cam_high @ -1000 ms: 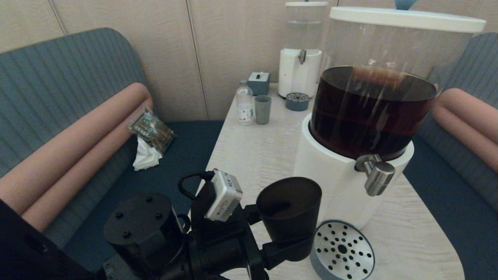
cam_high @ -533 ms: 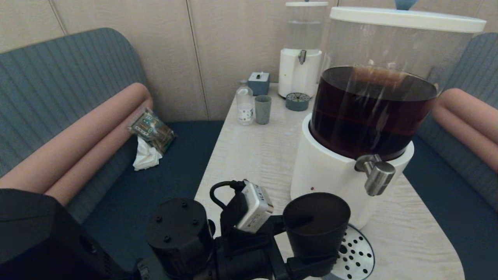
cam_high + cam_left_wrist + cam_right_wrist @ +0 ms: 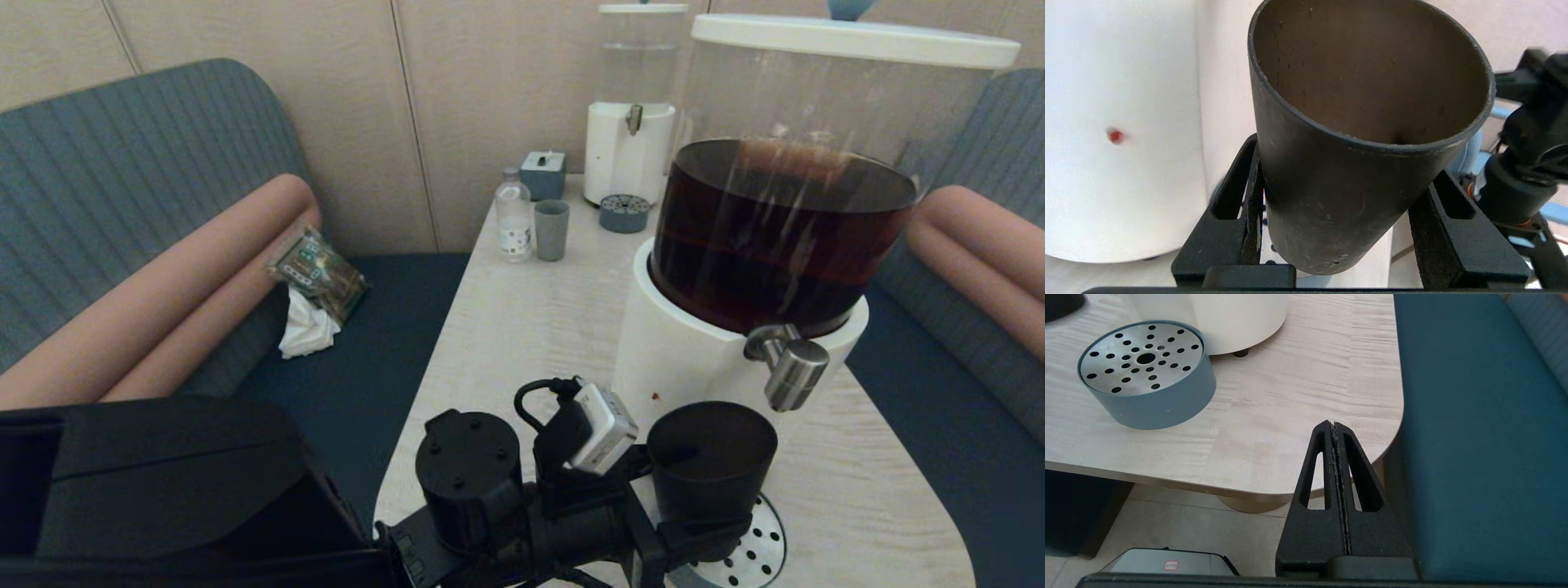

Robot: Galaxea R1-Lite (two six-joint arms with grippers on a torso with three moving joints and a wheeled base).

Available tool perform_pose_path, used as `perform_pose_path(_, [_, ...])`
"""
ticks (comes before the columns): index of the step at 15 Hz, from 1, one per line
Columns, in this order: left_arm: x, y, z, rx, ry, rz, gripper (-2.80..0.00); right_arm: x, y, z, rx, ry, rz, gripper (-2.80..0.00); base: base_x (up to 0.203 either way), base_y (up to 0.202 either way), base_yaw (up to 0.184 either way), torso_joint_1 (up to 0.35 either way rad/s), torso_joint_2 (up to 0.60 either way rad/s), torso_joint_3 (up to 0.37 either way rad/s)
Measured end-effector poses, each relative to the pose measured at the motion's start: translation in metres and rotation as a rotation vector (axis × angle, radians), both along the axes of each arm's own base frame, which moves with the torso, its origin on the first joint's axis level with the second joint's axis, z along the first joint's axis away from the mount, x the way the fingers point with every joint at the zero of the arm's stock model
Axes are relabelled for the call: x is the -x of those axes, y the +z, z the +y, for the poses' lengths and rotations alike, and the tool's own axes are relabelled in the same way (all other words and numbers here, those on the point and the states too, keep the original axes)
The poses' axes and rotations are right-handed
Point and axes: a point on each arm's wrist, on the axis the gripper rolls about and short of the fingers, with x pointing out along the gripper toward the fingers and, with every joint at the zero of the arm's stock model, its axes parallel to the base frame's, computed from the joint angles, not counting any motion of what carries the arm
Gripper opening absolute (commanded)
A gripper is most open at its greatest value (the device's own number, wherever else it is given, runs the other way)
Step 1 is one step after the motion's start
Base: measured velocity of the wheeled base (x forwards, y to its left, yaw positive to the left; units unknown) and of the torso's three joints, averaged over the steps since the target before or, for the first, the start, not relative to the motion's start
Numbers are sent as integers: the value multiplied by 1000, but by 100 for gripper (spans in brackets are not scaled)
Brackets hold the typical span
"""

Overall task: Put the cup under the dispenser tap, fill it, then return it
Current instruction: Place it under the water dispenser

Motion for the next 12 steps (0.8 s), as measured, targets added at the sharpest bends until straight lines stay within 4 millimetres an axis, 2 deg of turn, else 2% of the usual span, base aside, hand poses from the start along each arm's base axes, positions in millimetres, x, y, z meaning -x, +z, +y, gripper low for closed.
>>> perform_pose_path(5, [-9,-18,-12,-22,3,15,-280,0,0,0,0,0,0,-280,0,0,0,0,0,0])
perform_pose_path(12, [-19,-30,-24,-22,0,16,-280,0,0,0,0,0,0,-280,0,0,0,0,0,0])
